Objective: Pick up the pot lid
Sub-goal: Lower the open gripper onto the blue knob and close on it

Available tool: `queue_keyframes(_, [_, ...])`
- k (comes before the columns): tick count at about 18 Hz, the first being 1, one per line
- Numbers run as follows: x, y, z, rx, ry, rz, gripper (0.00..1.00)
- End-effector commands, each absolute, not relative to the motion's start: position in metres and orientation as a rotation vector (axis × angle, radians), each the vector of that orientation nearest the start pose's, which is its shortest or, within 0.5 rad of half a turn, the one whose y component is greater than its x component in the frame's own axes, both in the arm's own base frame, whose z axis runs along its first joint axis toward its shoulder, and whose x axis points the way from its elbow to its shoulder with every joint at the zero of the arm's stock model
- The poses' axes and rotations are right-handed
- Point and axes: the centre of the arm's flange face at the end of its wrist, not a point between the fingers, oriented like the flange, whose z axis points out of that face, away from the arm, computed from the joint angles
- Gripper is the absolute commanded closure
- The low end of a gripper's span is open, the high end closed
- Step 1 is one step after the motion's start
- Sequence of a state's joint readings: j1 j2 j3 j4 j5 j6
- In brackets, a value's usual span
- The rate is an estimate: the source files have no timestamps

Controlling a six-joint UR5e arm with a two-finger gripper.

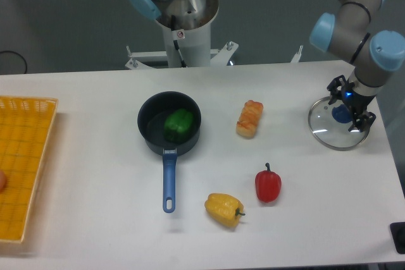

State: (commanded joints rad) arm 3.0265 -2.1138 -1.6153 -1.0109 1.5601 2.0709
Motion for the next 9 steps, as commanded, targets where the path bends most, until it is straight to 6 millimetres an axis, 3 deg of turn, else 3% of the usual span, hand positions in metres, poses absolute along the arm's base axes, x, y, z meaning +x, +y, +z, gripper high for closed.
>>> queue_keyframes(9, [-0.623, 0.2073, 0.2, -2.978, 0.941, -0.058, 0.08])
